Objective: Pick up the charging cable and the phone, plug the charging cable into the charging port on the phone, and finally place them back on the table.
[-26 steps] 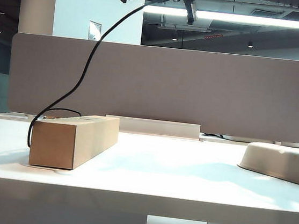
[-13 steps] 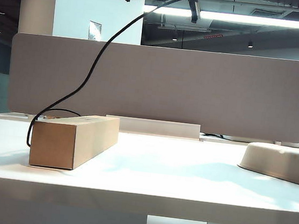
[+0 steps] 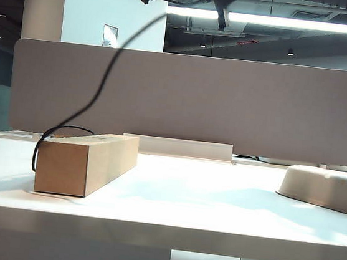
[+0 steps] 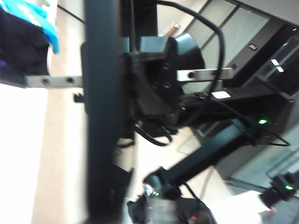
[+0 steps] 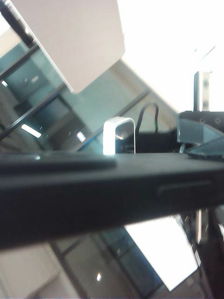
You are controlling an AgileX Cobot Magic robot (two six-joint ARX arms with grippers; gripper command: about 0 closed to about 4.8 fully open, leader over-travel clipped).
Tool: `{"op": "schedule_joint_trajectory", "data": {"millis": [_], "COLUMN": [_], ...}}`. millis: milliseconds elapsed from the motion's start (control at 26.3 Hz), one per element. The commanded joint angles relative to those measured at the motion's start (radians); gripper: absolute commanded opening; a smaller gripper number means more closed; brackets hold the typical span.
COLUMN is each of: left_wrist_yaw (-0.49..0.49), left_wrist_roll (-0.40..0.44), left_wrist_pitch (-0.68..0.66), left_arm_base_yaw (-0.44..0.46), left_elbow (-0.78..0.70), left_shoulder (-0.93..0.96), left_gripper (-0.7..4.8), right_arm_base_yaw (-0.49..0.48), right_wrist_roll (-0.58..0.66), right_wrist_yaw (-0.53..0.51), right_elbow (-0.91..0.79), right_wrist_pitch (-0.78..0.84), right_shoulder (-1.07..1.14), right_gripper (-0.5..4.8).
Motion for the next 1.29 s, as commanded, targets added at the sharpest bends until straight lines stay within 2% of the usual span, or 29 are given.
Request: {"op": "schedule_joint_trajectory", "data": {"millis": [38,152,190,228,266,533,723,951,1142,1294], "left_wrist_yaw": [0.056,0.066,0.095,0.160,0.158,0.130,0.008,-0.142,-0.248,-0.380], "left_wrist_roll": [0.000,-0.011,-0.022,-0.038,-0.059,-0.060,-0.060,-0.033,0.045,0.143], "left_wrist_pitch": [-0.030,-0.071,-0.071,-0.072,-0.077,-0.079,-0.078,-0.079,-0.101,-0.166], "left_arm_base_yaw": [0.021,0.050,0.056,0.069,0.085,0.180,0.242,0.302,0.304,0.304], "left_elbow": [0.006,0.006,0.006,0.006,0.006,0.006,0.006,0.007,0.006,0.007], "left_shoulder": [-0.008,-0.009,-0.009,-0.010,-0.015,-0.062,-0.093,-0.122,-0.123,-0.123], "left_gripper": [1.57,1.57,1.54,0.95,-0.05,-0.05,-0.05,-0.05,-0.05,-0.05], "right_arm_base_yaw": [-0.024,-0.055,-0.064,-0.068,-0.069,-0.070,-0.070,-0.070,-0.070,-0.070], "right_wrist_roll": [-0.048,-0.058,-0.058,-0.058,-0.066,-0.279,-0.408,-0.451,-0.451,-0.452], "right_wrist_yaw": [0.035,0.047,0.045,0.041,0.042,0.057,0.153,0.230,0.285,0.311], "right_elbow": [0.005,0.005,0.005,0.005,0.005,0.005,0.005,0.005,0.005,0.005], "right_wrist_pitch": [-0.037,-0.064,-0.072,-0.098,-0.128,-0.434,-0.627,-0.764,-0.855,-0.898], "right_shoulder": [-0.002,-0.002,-0.002,-0.002,-0.001,-0.002,0.001,0.007,0.019,0.019], "right_gripper": [-0.07,-0.07,-0.07,-0.07,-0.07,-0.07,-0.07,-0.07,-0.07,-0.07]}}
